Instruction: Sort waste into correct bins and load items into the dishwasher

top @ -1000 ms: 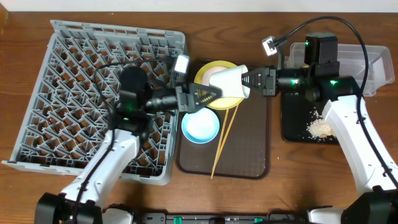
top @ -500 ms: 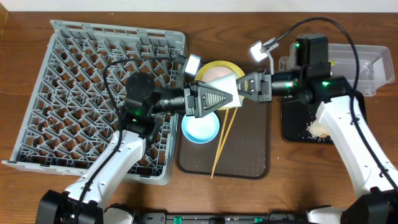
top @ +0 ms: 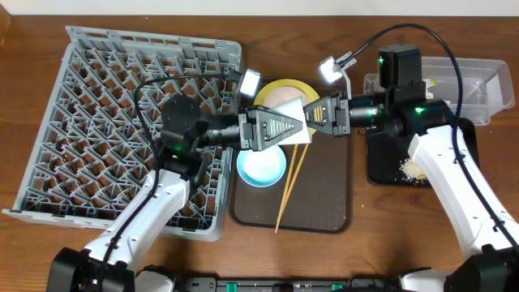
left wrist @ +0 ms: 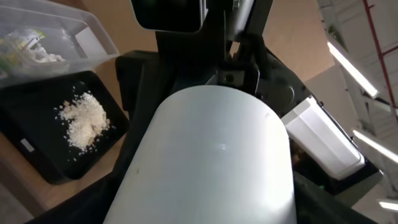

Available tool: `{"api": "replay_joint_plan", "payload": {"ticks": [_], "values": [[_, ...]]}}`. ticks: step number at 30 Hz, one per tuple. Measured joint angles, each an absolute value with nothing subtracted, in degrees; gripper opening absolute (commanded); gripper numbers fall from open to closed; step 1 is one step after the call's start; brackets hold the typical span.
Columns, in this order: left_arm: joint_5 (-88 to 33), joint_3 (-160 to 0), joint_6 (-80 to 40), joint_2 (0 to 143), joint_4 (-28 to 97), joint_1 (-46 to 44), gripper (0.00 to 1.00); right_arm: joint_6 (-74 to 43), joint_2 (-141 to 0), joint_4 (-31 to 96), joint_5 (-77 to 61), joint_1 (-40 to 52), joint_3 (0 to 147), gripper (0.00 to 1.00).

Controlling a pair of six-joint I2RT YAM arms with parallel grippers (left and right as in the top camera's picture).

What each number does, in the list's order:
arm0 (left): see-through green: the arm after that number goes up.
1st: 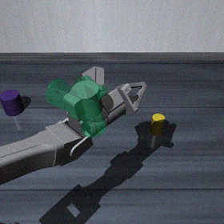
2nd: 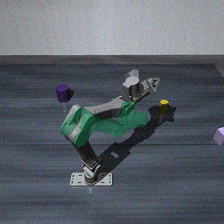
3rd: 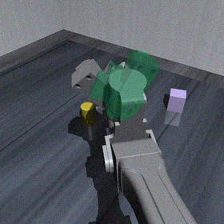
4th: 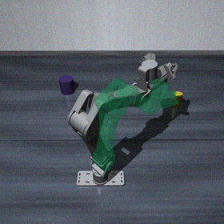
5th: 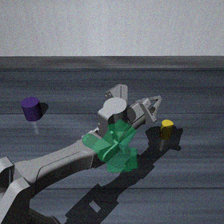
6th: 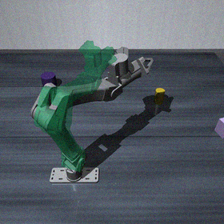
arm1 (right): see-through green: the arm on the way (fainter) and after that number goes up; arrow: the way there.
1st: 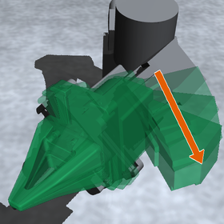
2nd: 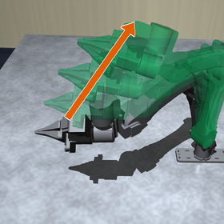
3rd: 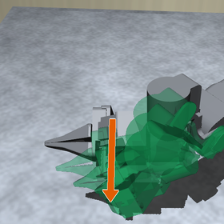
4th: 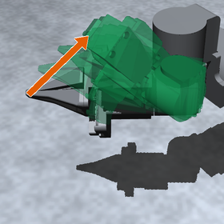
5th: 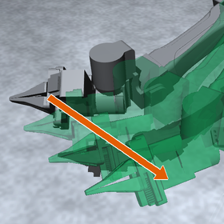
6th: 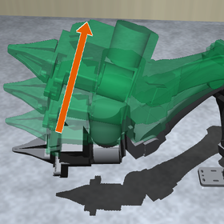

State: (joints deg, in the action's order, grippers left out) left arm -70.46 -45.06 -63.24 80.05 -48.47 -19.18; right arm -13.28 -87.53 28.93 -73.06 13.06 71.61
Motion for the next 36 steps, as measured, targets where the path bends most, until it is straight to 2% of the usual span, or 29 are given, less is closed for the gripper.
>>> {"api": "replay_joint_plan", "payload": {"ticks": [2, 6, 10, 18, 21, 27, 32, 36], "values": [[-70.52, -45.06, -63.24, 80.05, -48.49, -19.18, 0.42, -13.3, -87.53, 28.95, -73.03, 13.06, 71.61, 0.11], [-70.37, -45.06, -62.57, 80.18, -48.16, -19.18, 0.38, -13.3, -87.5, 29.32, -73.17, 13.17, 71.66, 0.22], [-70.35, -45.04, -58.94, 80.38, -46.24, -19.2, 0.26, -12.93, -87.48, 30.55, -73.08, 13.17, 71.68, 0.29], [-69.14, -46.06, -45.19, 80.25, -30.63, -19.03, 0.08, -10.39, -88.16, 36.27, -67.2, 12.69, 71.61, 0.43], [-67.0, -45.98, -42.15, 80.36, -28.53, -15.33, 0.06, -9.32, -88.14, 40.12, -58.28, 9.8, 71.64, 0.51], [-65.12, -45.98, -39.57, 80.38, -27.22, -9.23, 0.06, -6.15, -88.12, 44.16, -39.97, 8.6, 71.64, 0.54], [-64.93, -45.98, -36.38, 80.07, -23.53, -5.58, 0.06, -4.32, -88.12, 44.1, -34.06, 8.58, 71.61, 0.54], [-63.92, -45.8, -31.55, 77.62, -15.88, -1.74, 0.06, -3.7, -88.12, 44.42, -32.49, 7.9, 71.64, 0.54]]}}
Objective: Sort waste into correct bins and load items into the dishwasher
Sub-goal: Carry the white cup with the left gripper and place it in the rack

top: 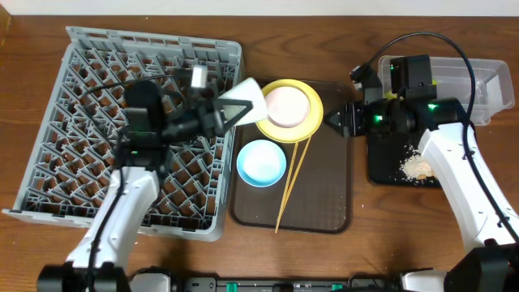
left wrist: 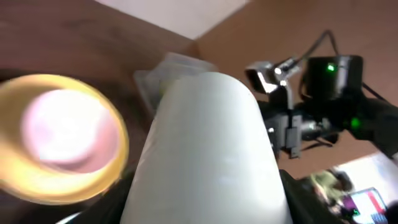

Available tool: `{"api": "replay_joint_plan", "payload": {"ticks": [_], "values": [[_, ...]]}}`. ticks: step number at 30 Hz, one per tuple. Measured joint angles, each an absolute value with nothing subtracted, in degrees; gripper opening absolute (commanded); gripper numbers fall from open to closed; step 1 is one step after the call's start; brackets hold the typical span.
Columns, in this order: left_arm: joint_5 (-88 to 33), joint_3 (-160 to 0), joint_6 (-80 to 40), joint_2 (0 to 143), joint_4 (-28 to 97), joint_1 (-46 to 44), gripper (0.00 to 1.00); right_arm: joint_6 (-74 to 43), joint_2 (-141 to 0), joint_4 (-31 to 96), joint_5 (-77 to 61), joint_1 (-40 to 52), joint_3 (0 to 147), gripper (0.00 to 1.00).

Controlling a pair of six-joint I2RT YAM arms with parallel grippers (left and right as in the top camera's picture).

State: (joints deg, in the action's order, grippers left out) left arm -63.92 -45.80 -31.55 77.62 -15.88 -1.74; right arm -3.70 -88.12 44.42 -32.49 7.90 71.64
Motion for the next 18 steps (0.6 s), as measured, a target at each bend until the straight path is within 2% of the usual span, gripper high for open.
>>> {"api": "replay_joint_plan", "payload": {"ticks": [9, 18], "values": [[-50.98, -45.58, -20.56, 65.34, 5.52, 3.49, 0.06, -3.38, -88.12, 45.6, -31.35, 7.22, 71.64, 0.53], [-28.03, -49.15, -15.75, 57.14, 35.14, 8.69, 0.06, -3.36, -88.12, 48.03, -28.1, 6.98, 71.64, 0.53]]}}
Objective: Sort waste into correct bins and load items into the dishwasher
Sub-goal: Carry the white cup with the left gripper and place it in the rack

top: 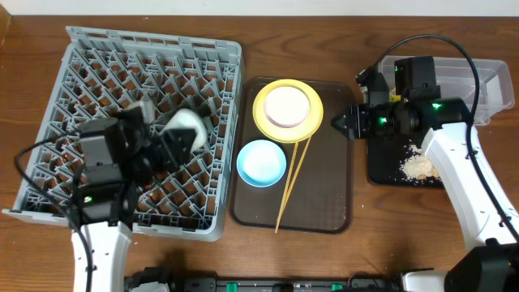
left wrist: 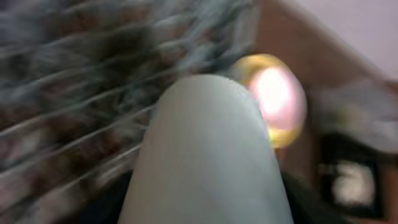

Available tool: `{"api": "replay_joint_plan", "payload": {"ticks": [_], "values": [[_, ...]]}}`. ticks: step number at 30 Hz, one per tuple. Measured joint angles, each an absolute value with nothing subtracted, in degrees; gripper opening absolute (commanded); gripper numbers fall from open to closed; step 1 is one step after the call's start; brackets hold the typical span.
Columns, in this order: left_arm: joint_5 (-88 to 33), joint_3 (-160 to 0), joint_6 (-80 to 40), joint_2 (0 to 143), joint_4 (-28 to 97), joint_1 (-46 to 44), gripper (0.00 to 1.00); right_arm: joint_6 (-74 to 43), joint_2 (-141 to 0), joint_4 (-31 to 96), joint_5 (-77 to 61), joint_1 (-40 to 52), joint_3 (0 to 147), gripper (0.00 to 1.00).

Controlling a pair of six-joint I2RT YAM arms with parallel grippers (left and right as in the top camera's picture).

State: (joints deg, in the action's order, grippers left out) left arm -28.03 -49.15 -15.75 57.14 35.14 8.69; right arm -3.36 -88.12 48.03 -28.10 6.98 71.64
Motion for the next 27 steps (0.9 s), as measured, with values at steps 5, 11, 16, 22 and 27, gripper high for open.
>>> {"api": "replay_joint_plan", "payload": {"ticks": [5, 11, 16, 22, 27], "values": [[-13.19, -57.01, -14.79, 57.45, 48.47, 10.02, 0.06, -3.18, -88.12, 49.06, -25.21, 6.98, 71.64, 0.53], [-7.07, -58.83, -14.72, 59.42, 55.68, 10.09, 0.06, -3.14, -88.12, 49.19, -24.29, 6.98, 71.64, 0.53], [-5.43, -58.83, -14.72, 65.69, 59.68, 10.09, 0.06, -3.14, -88.12, 49.43, -23.94, 6.98, 71.64, 0.53], [-4.47, -58.83, -14.7, 74.35, 60.99, 10.09, 0.09, -3.16, -88.12, 49.52, -23.88, 6.98, 71.61, 0.53], [-4.25, -58.83, -14.7, 81.25, 59.99, 10.09, 0.53, -3.14, -88.12, 49.91, -23.81, 6.98, 71.61, 0.53]]}}
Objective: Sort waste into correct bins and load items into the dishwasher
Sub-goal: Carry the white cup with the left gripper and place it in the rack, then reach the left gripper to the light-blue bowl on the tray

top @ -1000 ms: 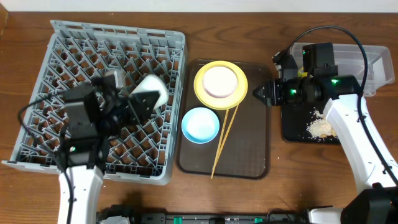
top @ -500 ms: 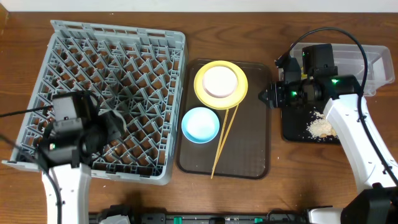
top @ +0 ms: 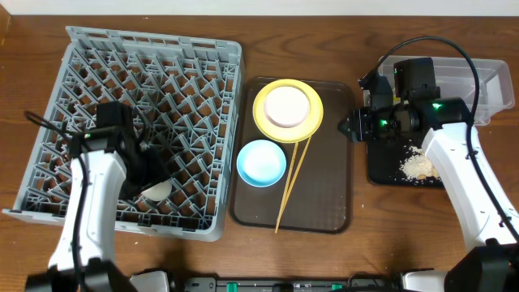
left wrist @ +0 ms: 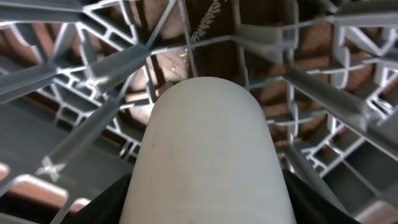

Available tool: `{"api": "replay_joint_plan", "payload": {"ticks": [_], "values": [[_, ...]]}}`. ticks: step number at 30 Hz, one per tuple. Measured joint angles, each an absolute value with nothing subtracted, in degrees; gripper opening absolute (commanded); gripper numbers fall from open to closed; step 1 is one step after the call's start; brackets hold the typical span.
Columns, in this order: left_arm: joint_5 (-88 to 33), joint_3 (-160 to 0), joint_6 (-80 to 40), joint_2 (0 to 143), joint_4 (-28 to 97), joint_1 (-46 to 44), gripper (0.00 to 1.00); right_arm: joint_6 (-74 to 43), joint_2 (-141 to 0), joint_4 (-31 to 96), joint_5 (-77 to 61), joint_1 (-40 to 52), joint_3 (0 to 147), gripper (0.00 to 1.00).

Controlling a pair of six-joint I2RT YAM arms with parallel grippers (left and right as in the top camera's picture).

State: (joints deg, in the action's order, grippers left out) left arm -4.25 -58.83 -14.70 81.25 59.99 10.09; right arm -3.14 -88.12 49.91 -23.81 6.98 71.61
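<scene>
A white cup (top: 157,191) hangs low over the front part of the grey dishwasher rack (top: 97,73), with my left gripper (top: 146,178) shut on it. In the left wrist view the cup (left wrist: 211,155) fills the middle, pointing down at the rack's grid (left wrist: 311,81), and my left gripper (left wrist: 208,202) has a dark finger (left wrist: 109,202) on either side of it. My right gripper (top: 349,126) hovers at the left edge of the black tray (top: 381,166). Its jaws cannot be made out.
A brown tray (top: 324,211) beside the rack carries a yellow plate (top: 312,122) with a pink bowl on it, a blue bowl (top: 261,162) and chopsticks (top: 292,182). The black tray holds spilled rice (top: 418,166). A clear bin (top: 478,89) stands at the back right.
My left gripper has carried the cup from the rack's middle toward its front and turned it mouth-down close to the grid. The right arm has barely moved.
Both grippers met over the brown tray with the white cup between them. Then my left gripper held the cup alone near the rack's right edge, and the right gripper had drawn back toward the black tray. The cup then hung over the rack's middle, and now hangs low over its front.
</scene>
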Motion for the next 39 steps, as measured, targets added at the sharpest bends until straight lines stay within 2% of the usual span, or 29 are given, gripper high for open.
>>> {"api": "replay_joint_plan", "payload": {"ticks": [3, 9, 13, 15, 17, 26, 32, 34, 39], "values": [[-4.23, -58.83, -14.7, 83.31, 59.2, 10.09, 0.68, -3.16, -88.12, 49.93, -23.75, 6.98, 71.64, 0.54], [-4.08, -58.83, -14.33, 83.77, 57.71, 10.09, 0.85, -2.92, -88.12, 50.39, -23.73, 6.98, 71.61, 0.62], [-4.08, -58.98, -14.11, 83.13, 57.69, 10.09, 0.87, -2.72, -88.12, 50.57, -23.7, 6.98, 71.64, 0.67], [-4.1, -59.86, -14.11, 81.97, 58.13, 10.09, 0.88, -2.63, -88.12, 51.18, -23.7, 6.98, 71.64, 0.8], [-4.23, -60.82, -14.09, 80.44, 58.33, 10.09, 0.88, -2.26, -88.12, 51.59, -23.7, 6.96, 71.61, 0.84], [-8.95, -62.41, -14.11, 67.92, 57.52, 7.79, 0.89, -2.31, -88.12, 51.88, -23.57, 5.96, 71.64, 0.82], [-10.41, -62.5, -14.11, 63.05, 53.25, -5.26, 0.89, -2.35, -88.12, 52.47, -23.59, 5.28, 71.64, 0.81], [-10.5, -62.54, -14.11, 63.07, 51.53, -10.52, 0.89, -2.37, -88.12, 53.19, -23.57, 4.19, 71.64, 0.77], [-9.65, -62.61, -14.11, 66.43, 46.78, -23.11, 0.89, -3.75, -87.99, 55.75, -20.67, 2.07, 71.61, 0.78]]}}
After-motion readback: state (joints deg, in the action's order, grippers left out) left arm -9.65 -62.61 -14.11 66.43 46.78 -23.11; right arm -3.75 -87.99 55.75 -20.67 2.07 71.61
